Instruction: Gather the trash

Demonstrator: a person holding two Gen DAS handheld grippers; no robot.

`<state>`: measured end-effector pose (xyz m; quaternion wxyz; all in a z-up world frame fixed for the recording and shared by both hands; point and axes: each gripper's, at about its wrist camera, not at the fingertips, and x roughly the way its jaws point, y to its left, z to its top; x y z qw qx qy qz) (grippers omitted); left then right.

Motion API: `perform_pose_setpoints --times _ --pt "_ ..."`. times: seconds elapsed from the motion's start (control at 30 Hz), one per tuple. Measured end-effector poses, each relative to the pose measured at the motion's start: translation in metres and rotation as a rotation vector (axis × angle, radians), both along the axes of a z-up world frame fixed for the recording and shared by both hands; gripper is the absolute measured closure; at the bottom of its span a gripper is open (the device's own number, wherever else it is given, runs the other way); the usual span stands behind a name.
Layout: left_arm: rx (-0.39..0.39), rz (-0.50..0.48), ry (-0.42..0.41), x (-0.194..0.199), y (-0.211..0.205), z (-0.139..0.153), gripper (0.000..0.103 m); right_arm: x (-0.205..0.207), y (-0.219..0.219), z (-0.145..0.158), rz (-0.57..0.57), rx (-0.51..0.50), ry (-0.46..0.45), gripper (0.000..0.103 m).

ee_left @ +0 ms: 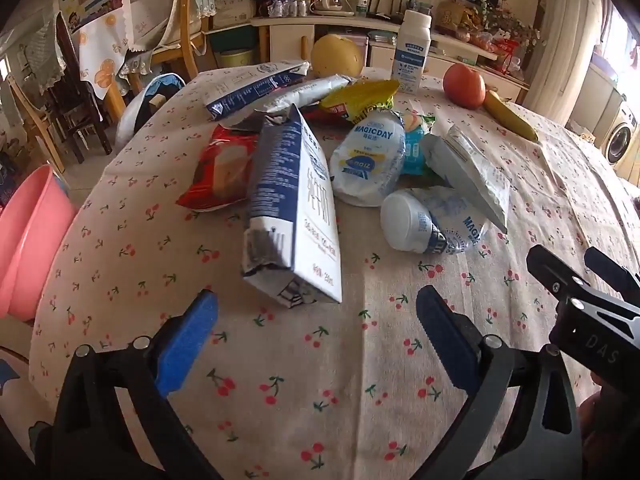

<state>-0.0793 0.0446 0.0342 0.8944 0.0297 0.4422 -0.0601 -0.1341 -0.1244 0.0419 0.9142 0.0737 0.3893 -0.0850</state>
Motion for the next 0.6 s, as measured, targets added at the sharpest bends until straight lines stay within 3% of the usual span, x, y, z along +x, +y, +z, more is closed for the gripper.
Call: perform_pose_setpoints --times 0.4,0.6 --pt "0.031 0.056 -0.238 -0.064 0.059 0.098 0.003 -0.085 0.035 0.094 -0.014 -0.077 -0.266 0.005" --pt "0.033 0.08 -0.344 -0.092 0.078 0.131 0.003 -0.124 0.064 0.13 0.011 -0.131 -0.396 0.005"
